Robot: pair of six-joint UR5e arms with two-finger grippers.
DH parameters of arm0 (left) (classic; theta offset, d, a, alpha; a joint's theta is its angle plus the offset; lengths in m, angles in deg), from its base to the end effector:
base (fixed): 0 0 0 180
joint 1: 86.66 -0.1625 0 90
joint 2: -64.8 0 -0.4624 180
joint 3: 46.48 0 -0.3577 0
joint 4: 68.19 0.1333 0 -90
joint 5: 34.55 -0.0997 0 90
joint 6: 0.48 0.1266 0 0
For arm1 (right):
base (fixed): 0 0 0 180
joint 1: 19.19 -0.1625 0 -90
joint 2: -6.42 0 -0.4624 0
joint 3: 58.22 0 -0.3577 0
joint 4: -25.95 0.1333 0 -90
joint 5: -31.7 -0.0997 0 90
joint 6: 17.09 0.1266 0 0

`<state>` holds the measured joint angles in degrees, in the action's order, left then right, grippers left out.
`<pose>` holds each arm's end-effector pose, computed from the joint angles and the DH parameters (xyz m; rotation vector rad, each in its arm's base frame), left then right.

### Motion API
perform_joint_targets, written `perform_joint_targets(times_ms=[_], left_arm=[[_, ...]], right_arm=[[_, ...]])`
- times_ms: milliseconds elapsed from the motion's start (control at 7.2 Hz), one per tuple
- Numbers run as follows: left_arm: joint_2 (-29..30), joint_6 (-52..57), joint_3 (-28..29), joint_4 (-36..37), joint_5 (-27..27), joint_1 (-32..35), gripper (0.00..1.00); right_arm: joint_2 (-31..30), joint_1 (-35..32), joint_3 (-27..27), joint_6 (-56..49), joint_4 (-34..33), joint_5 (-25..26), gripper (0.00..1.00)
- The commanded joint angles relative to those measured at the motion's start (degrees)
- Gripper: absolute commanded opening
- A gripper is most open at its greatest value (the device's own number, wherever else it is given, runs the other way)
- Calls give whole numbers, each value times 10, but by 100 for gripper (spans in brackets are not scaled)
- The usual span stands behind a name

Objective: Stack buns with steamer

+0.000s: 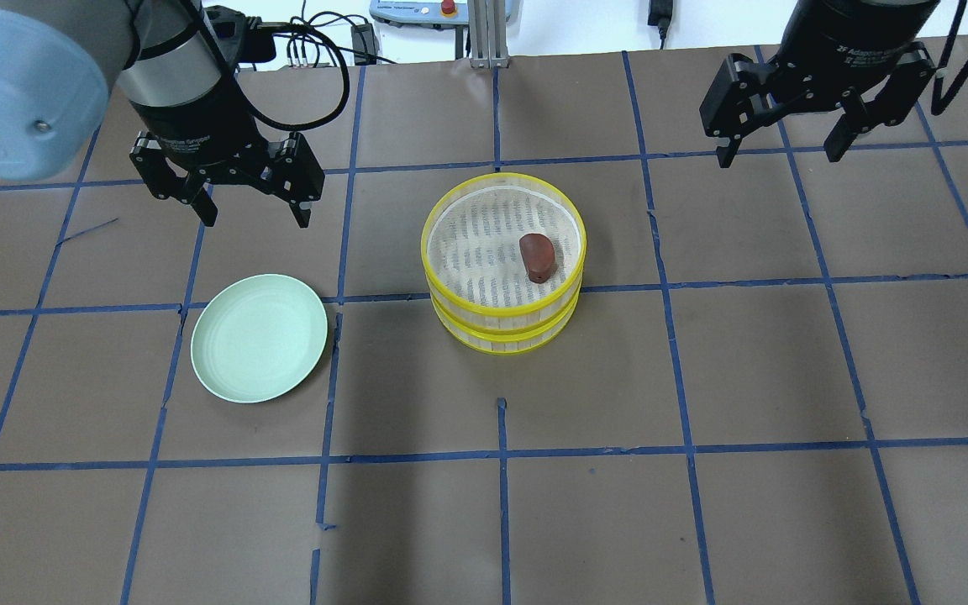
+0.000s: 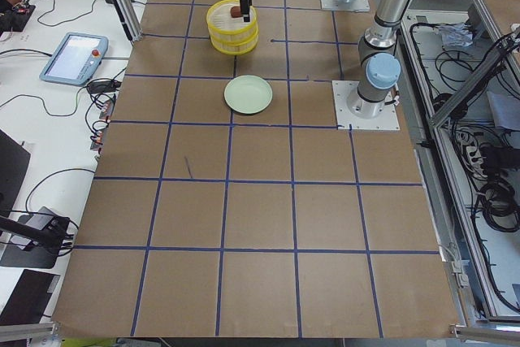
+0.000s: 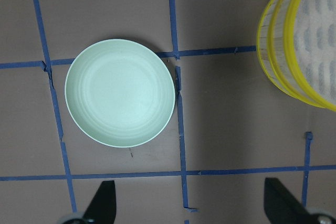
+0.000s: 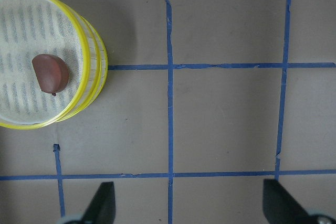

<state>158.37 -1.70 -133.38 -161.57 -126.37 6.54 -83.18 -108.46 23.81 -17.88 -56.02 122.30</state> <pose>-0.1557 -0.4695 0.4881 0.0553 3.1051 0.1024 0.1261 -0.4581 0.5446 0.0017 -3.1312 -0.0128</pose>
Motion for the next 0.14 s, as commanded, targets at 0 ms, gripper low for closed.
perform_joint_targets(times_ms=[0], left_arm=[[-1,-13,-1,30,4,-1,100]], right_arm=[[-1,2,1,-3,4,2,100]])
